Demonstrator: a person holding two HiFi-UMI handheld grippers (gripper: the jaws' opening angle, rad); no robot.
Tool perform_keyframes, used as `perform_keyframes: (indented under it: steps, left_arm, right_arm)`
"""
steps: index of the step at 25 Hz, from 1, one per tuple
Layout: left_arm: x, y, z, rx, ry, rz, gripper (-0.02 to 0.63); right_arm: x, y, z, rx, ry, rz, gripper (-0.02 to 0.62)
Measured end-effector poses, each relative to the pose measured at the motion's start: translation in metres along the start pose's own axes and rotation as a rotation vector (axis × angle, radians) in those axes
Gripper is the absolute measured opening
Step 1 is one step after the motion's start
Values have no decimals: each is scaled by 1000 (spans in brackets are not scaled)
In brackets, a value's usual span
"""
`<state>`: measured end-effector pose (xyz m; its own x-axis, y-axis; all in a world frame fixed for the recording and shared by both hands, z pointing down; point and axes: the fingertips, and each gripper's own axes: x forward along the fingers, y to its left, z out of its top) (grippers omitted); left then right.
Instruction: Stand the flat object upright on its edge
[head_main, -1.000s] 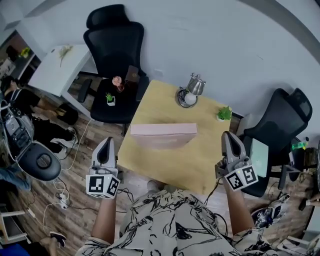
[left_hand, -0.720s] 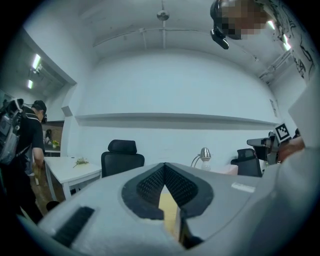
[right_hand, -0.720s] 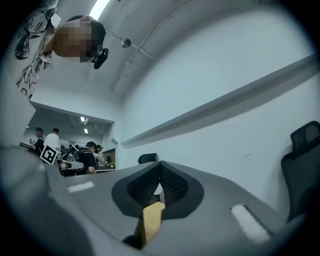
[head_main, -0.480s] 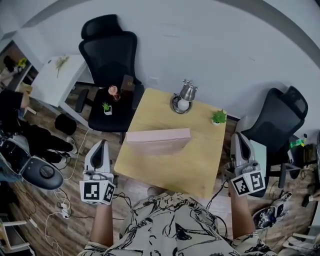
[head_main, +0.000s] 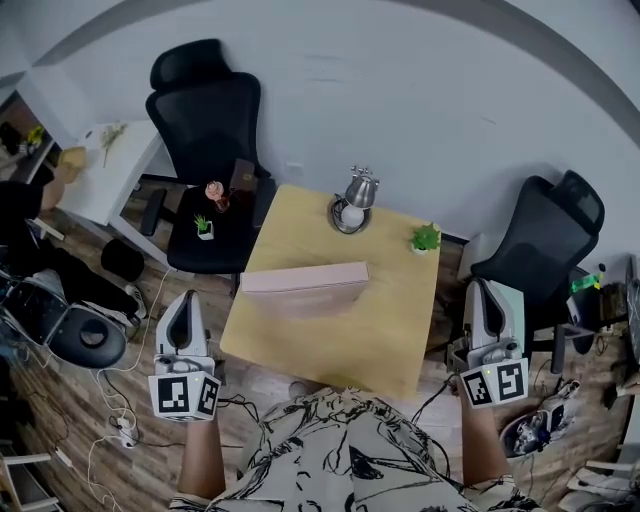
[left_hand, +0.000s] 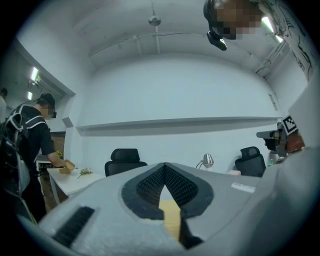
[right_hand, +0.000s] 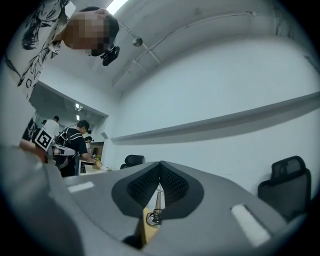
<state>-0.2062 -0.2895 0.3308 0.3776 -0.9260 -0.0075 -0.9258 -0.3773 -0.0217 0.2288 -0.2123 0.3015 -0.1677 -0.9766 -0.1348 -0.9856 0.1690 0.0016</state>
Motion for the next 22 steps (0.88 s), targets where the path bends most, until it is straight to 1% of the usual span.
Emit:
perform_keyframes:
  steps: [6, 12, 22]
  left_arm:
    - [-4, 1, 7, -2, -17, 20, 0]
    - [-1, -6, 8, 17, -21, 18, 0]
    - [-4, -12, 7, 15, -14, 4, 0]
  right_arm:
    - [-4, 0, 5, -26, -5, -10, -2]
    - [-5, 3, 4, -39, -1, -4, -2]
    - [-10, 10, 3, -35, -4, -5, 0]
